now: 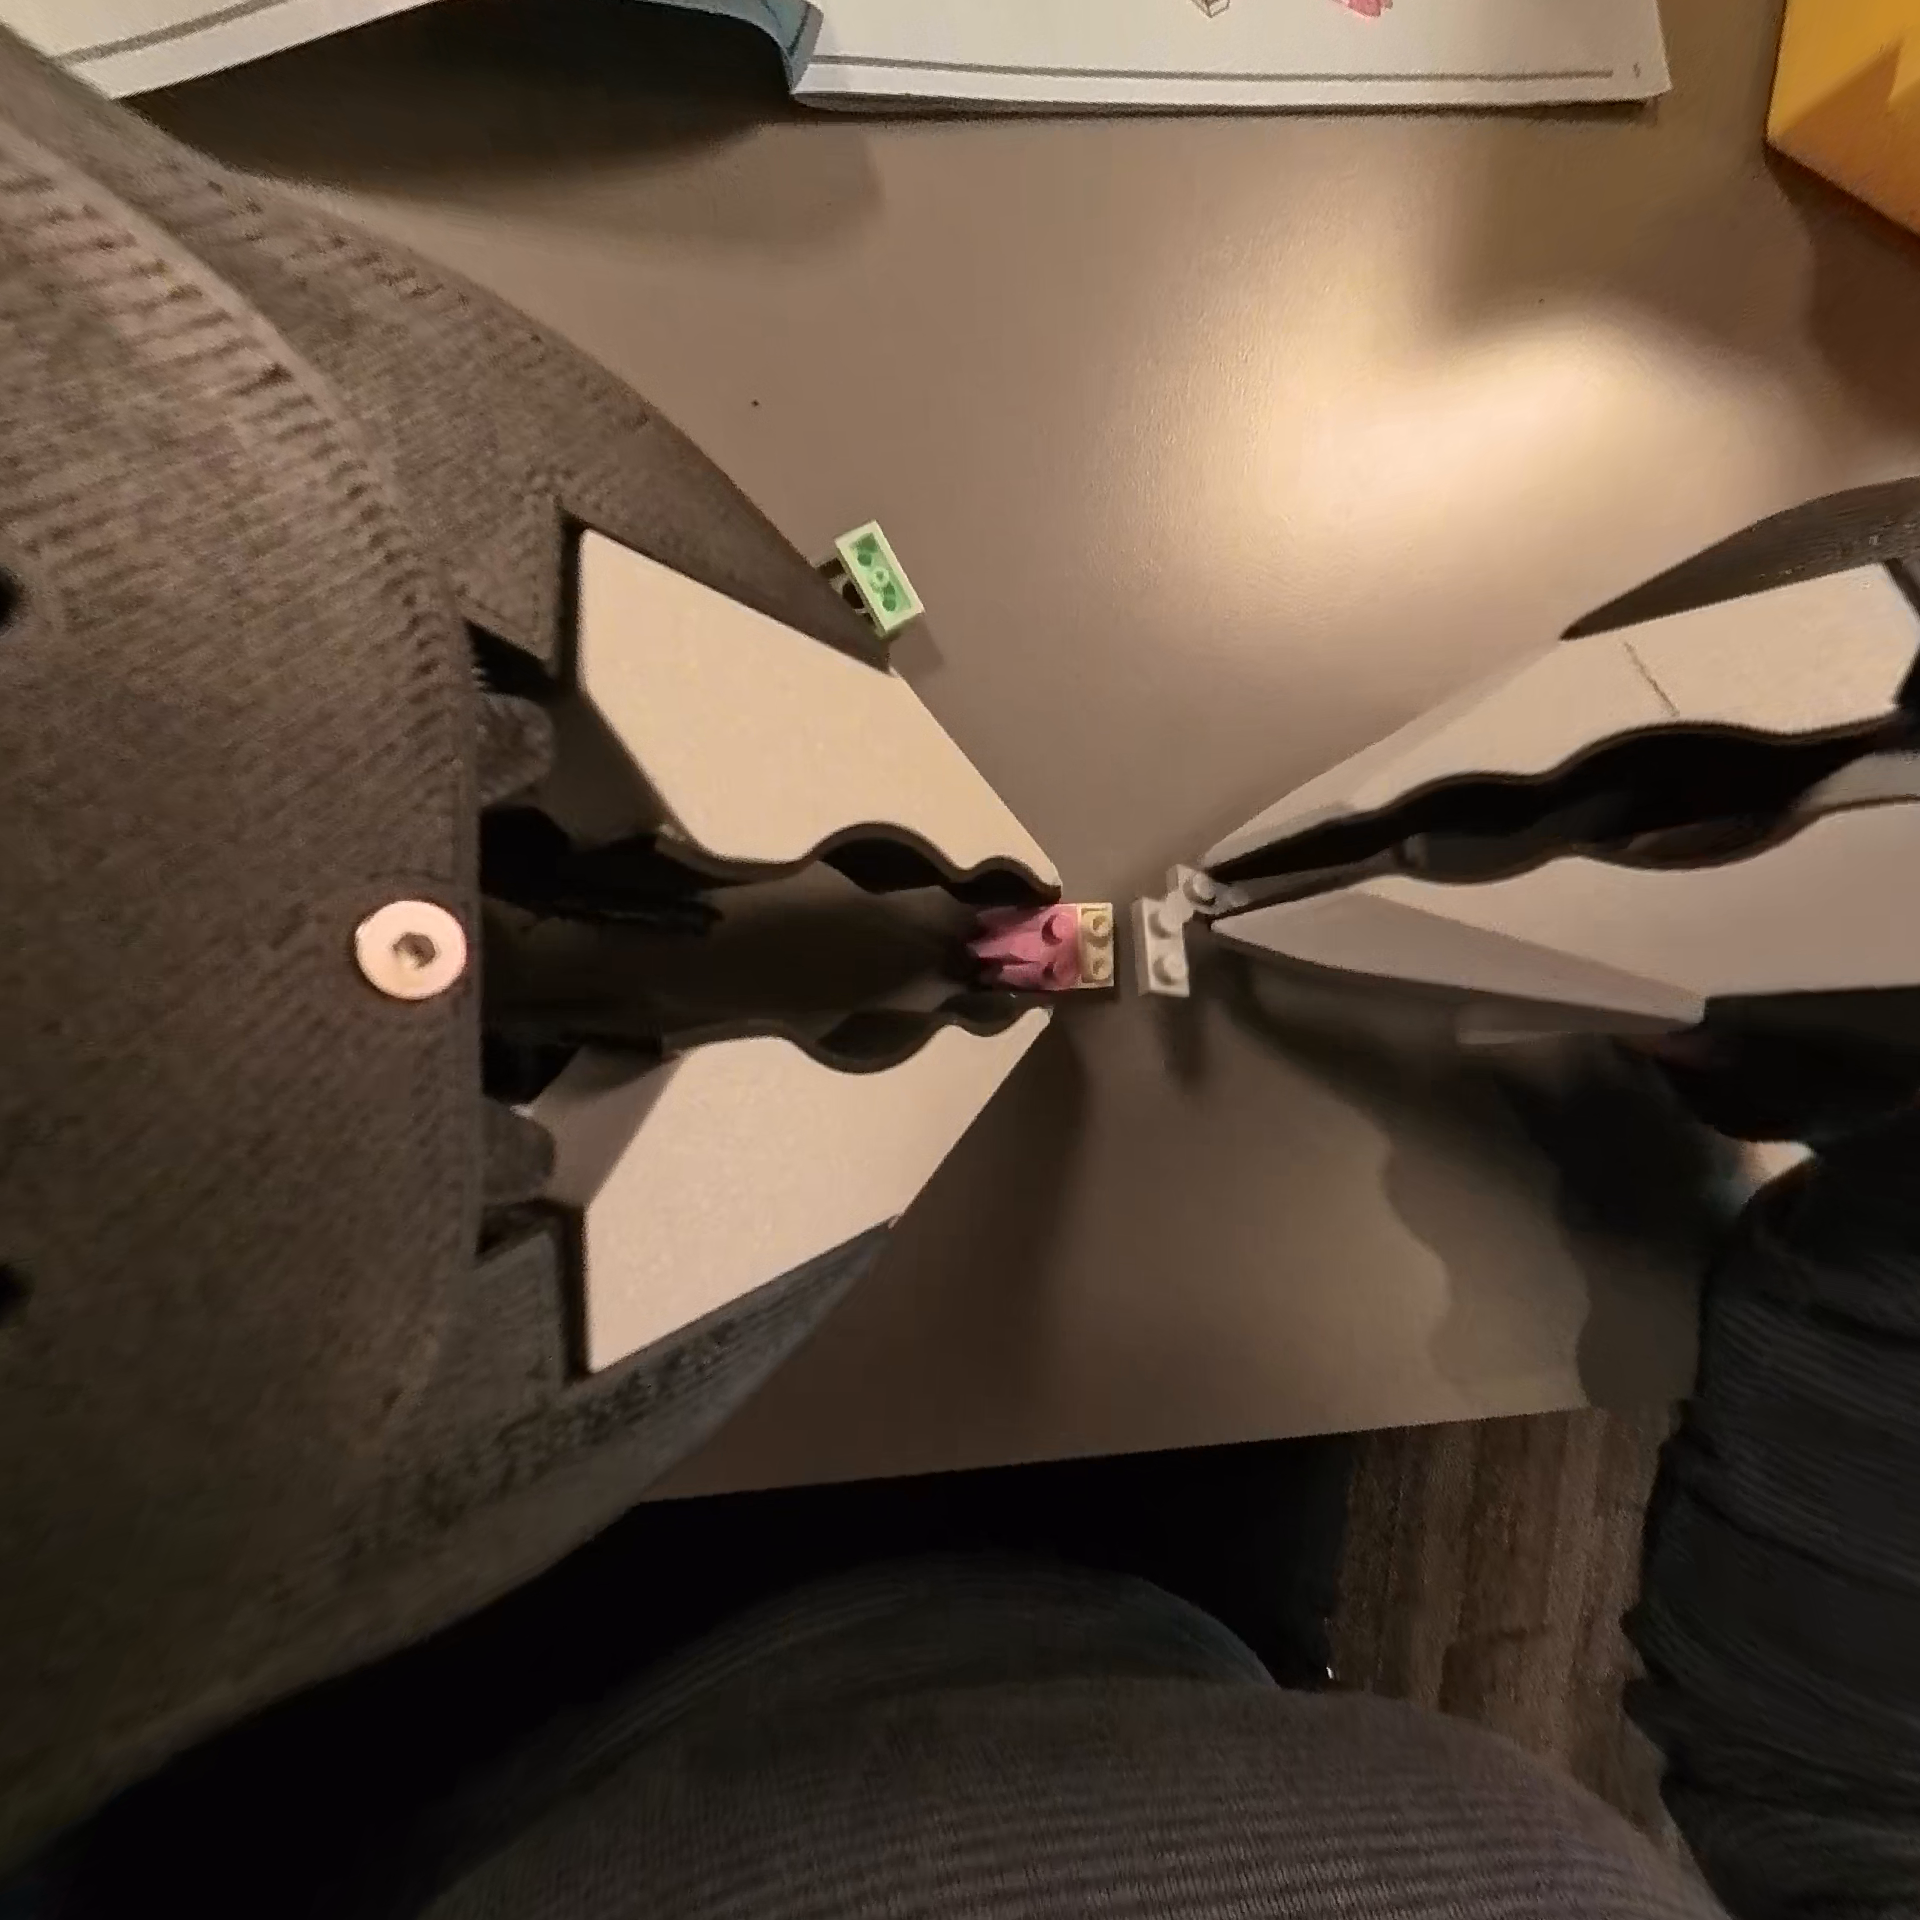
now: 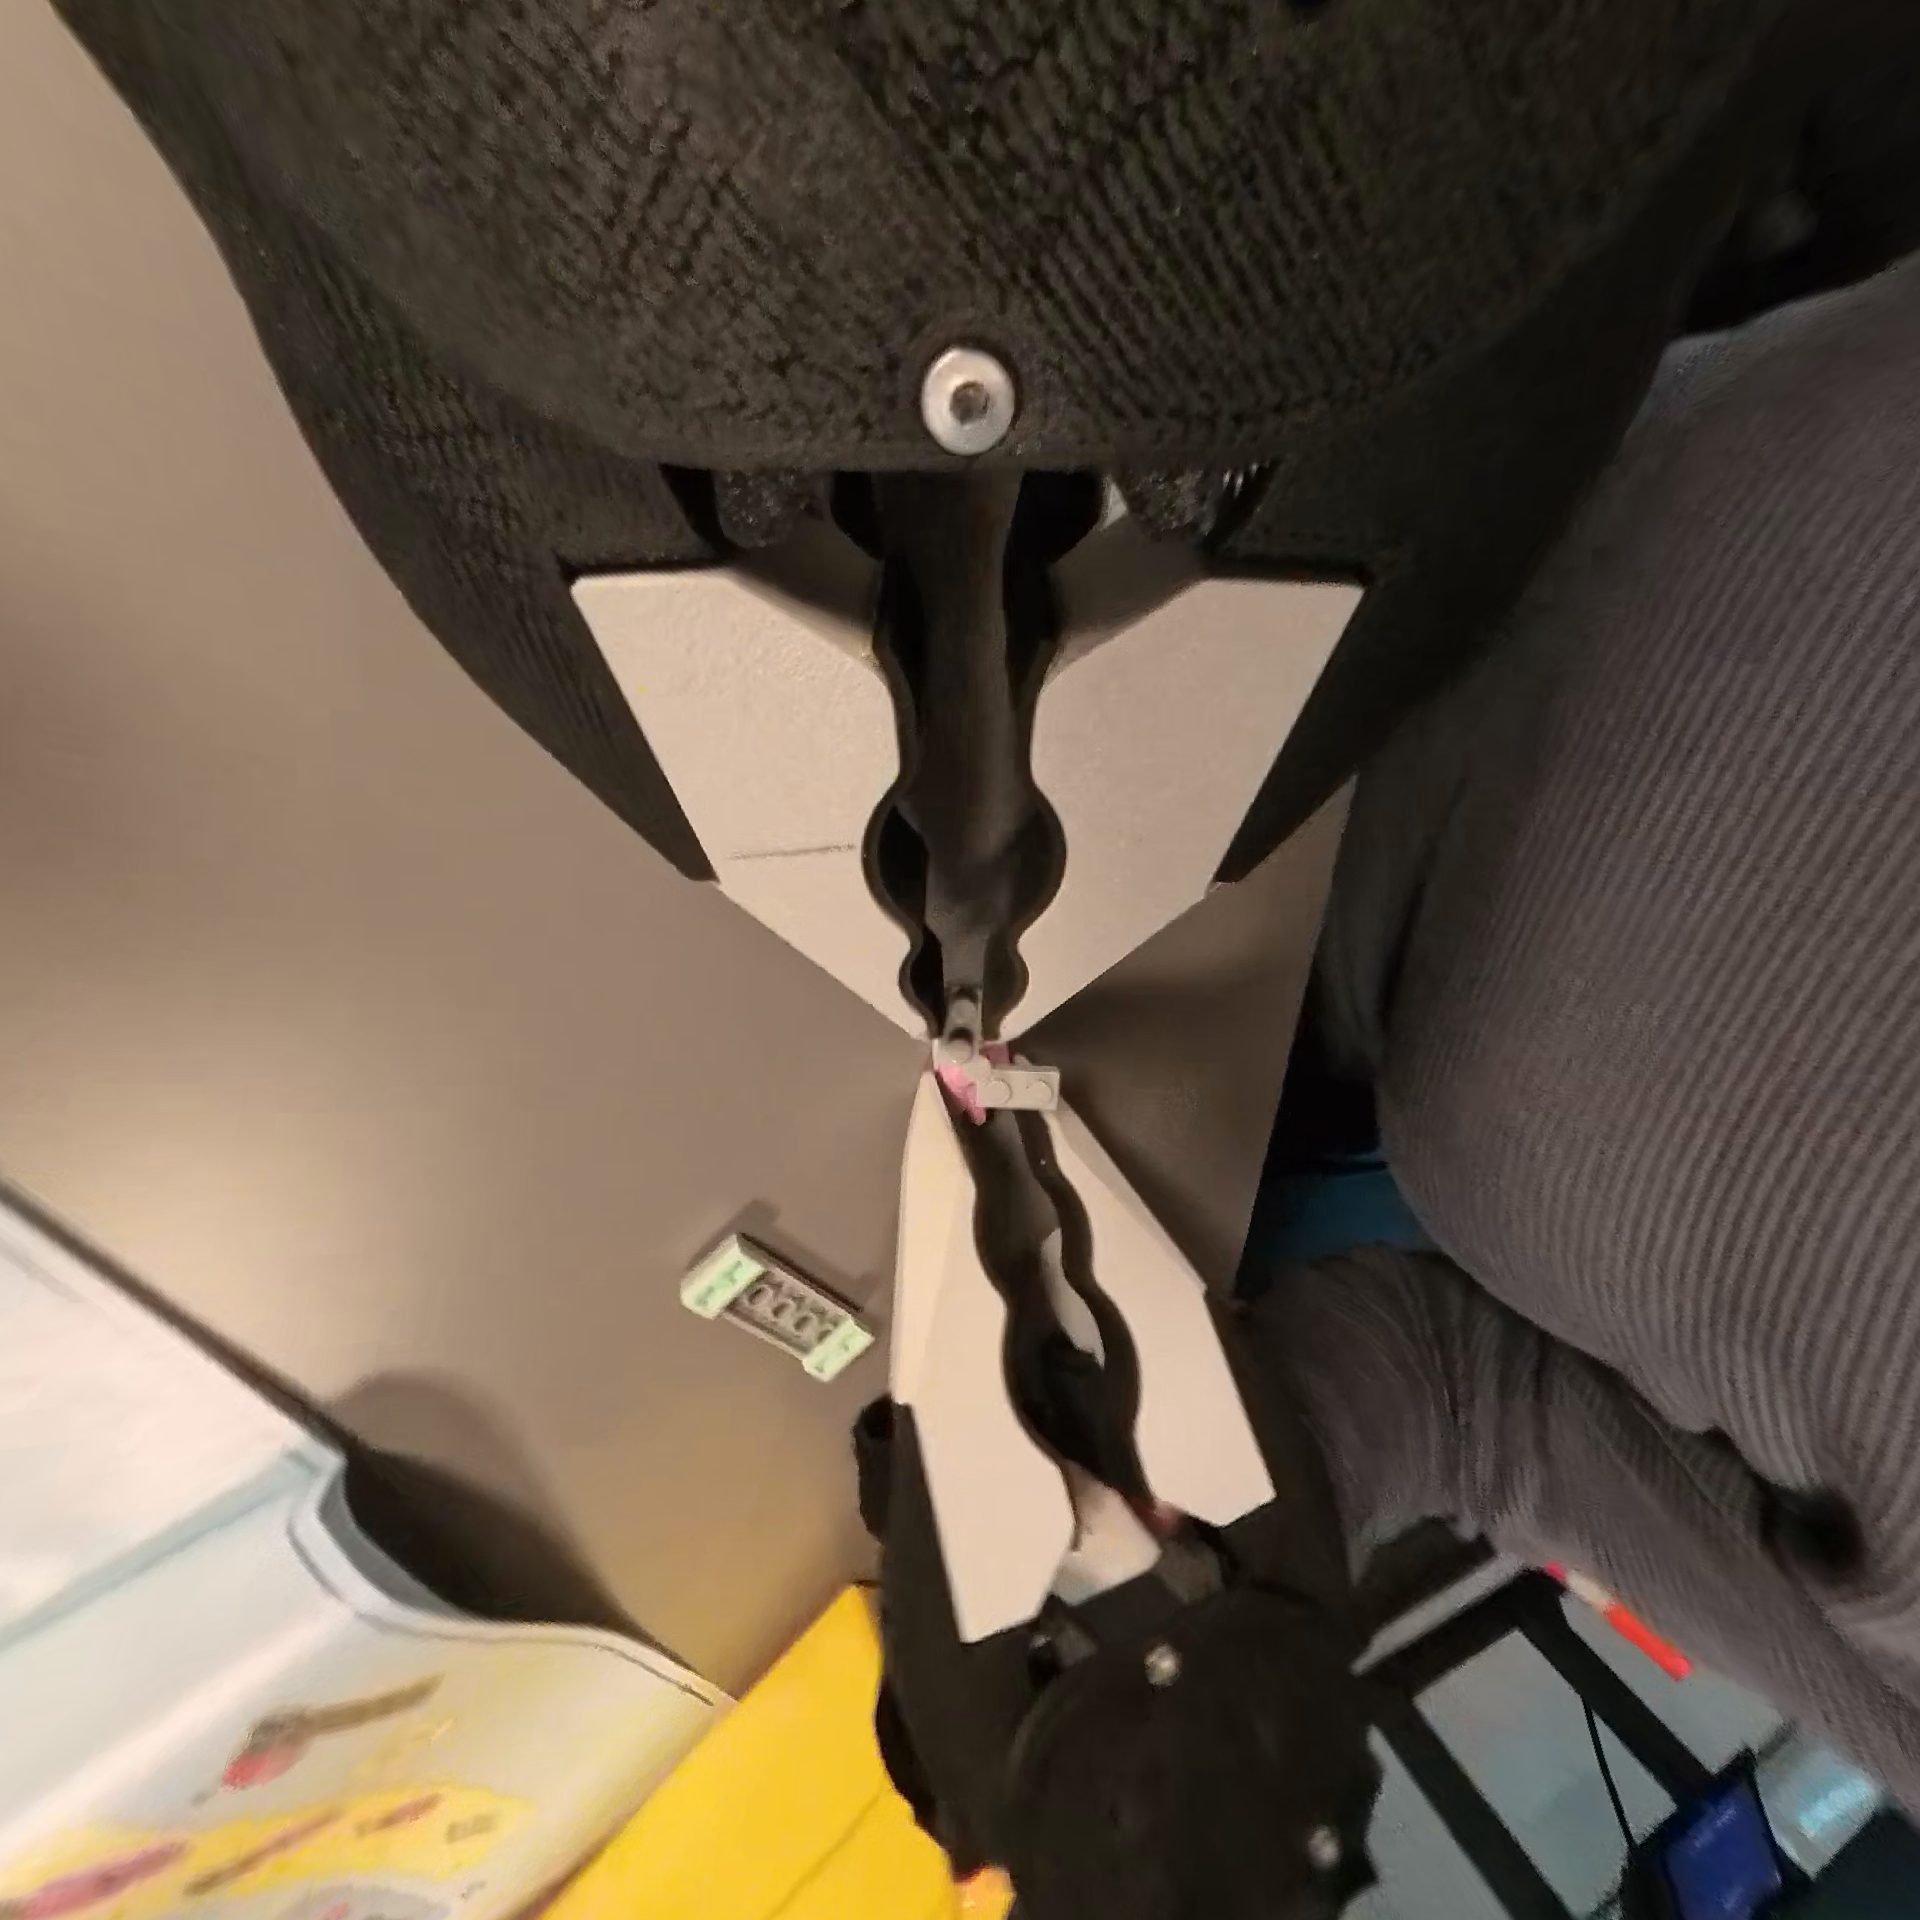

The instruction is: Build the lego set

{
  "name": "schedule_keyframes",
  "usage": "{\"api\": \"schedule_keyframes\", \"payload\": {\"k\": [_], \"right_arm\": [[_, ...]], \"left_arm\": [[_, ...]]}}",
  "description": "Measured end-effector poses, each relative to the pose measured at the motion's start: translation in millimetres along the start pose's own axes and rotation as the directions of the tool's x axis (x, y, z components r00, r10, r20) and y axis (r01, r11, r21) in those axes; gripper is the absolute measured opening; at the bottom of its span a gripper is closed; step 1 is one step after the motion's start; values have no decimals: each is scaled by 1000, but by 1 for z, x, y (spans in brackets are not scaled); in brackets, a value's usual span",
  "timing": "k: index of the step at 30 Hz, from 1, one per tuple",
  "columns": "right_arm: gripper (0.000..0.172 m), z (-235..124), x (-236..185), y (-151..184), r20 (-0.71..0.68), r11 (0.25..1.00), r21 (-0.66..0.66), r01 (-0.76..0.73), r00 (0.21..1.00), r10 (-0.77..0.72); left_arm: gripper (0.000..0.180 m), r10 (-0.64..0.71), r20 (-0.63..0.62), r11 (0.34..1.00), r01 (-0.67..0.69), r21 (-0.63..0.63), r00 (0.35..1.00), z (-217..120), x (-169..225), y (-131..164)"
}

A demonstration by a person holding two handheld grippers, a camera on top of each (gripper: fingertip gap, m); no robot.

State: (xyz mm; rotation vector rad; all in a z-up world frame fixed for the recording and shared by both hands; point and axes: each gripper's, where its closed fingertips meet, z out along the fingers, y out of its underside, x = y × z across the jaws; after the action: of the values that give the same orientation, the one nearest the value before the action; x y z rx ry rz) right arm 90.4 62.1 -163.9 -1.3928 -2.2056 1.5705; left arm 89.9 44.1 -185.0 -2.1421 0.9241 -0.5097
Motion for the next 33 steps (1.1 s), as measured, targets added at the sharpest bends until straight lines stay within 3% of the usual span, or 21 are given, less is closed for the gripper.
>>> {"api": "schedule_keyframes", "payload": {"k": [5, 8, 33], "right_arm": [[5, 6, 2, 6, -114, 961, -95, 260, 956, -270], [5, 7, 4, 10, -146, 929, -144, 341, 921, -360], [7, 9, 7, 12, -177, 919, -172, 355, 906, -383]], "left_arm": [[15, 44, 7, 999, -44, 12, 999, -1, 3, -1], [15, 52, 0, 998, -52, 32, 999, -3, 5, -4], [15, 34, 14, 999, -34, 1, 999, 0, 2, 0]]}}
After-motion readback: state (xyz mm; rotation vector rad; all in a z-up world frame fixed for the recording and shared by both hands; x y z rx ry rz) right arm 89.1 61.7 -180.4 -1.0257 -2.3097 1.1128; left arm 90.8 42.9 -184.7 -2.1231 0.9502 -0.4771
